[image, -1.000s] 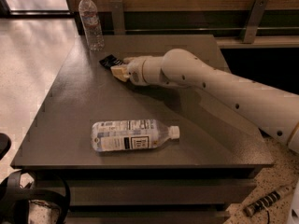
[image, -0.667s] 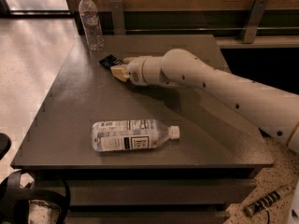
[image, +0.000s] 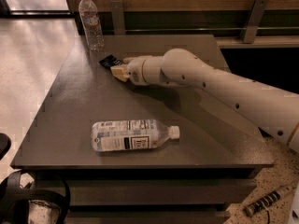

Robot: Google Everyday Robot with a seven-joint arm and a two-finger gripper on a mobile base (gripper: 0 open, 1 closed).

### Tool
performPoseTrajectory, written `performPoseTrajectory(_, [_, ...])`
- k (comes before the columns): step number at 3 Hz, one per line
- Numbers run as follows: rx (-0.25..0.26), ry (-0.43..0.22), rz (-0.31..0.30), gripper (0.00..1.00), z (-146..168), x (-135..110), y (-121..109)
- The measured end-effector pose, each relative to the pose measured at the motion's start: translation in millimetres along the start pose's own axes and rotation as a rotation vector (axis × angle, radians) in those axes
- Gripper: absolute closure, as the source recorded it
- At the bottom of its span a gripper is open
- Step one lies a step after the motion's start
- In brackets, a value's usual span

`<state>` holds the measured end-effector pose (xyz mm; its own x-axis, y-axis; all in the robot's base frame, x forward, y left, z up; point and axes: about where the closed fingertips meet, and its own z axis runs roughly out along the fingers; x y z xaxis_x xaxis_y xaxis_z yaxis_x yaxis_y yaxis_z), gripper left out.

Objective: Pick rxbar blueberry

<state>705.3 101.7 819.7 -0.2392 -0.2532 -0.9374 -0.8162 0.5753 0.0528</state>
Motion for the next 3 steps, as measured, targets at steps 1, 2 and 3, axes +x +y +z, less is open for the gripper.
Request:
performPoseTrajectory(1, [0.045, -0.005, -0.045, 1.00, -17, -23, -9])
performPoseTrajectory(2, [0.077, -0.015, -0.102, 1.00, -39, -51, -18])
performPoseTrajectory(3, [0.067, -0.038, -0.129, 1.00, -49, -63, -22])
